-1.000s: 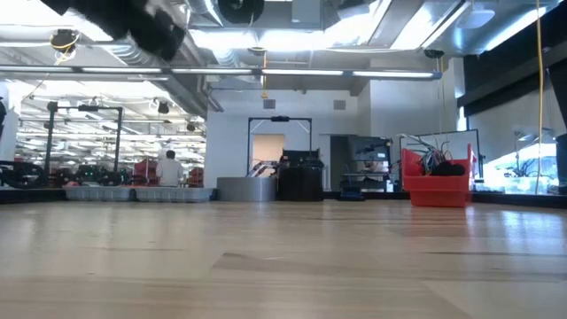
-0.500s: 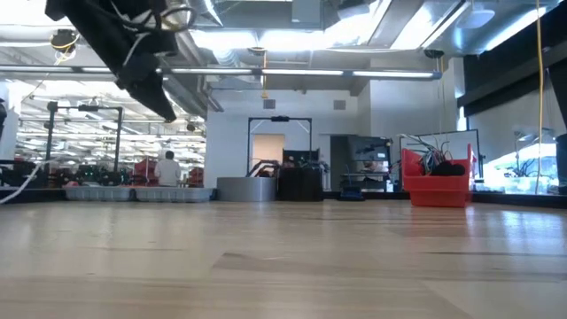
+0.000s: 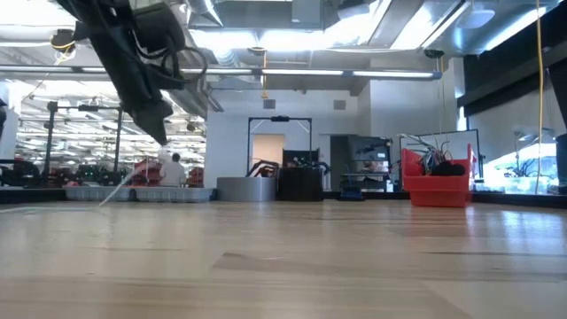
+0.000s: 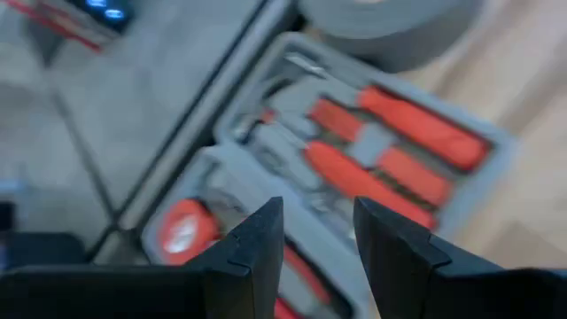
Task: Coil cords
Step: Coil the white wire onto the black spool
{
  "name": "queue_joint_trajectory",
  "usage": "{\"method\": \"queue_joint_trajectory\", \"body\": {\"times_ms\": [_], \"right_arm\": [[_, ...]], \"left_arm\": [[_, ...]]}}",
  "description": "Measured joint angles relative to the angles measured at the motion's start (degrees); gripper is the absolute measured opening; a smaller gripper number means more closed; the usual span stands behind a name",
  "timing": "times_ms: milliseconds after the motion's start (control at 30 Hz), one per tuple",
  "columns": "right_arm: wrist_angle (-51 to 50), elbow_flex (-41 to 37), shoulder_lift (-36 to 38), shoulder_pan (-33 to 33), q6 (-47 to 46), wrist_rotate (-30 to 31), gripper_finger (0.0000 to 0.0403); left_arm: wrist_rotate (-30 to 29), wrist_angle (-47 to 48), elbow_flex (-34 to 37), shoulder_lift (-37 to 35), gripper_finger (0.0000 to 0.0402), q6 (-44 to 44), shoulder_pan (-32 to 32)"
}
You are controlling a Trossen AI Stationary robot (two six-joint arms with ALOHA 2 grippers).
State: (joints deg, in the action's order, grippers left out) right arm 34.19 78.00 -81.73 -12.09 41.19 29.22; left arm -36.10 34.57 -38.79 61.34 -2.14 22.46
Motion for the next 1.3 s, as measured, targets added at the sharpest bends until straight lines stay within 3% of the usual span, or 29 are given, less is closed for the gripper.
{"method": "queue_joint_trajectory", "body": {"times_ms": [100,200,400,533,733,1033,1300], "right_arm": [[-7.0,0.0,0.0,-1.6,0.9,3.1,0.0005],[-15.5,0.0,-0.1,-1.9,-2.6,5.0,0.0005],[-28.9,-0.1,-1.9,0.2,-11.3,7.2,0.0005],[-30.1,-0.1,-5.2,3.1,-14.5,5.6,0.0005],[-24.1,-0.1,-11.5,7.8,-15.7,0.6,0.0005],[-18.6,-0.2,-18.1,9.9,-15.5,-0.7,0.0005],[15.1,-14.2,-18.1,10.2,-15.5,-1.4,0.0005]], "left_arm": [[-4.3,-0.2,0.0,-2.6,0.0131,0.7,0.5],[-3.0,-4.4,0.0,-6.8,0.0131,1.3,-0.6],[20.4,-17.2,0.0,-12.7,0.0131,5.5,-7.5],[29.1,-30.2,3.0,-12.0,0.0131,8.9,-13.0],[30.2,-43.5,5.5,-8.1,0.0131,12.9,-16.2],[29.7,-47.5,5.5,-2.7,0.0131,12.7,-16.1],[29.4,-47.7,5.5,-0.8,0.0131,12.0,-16.1]]}}
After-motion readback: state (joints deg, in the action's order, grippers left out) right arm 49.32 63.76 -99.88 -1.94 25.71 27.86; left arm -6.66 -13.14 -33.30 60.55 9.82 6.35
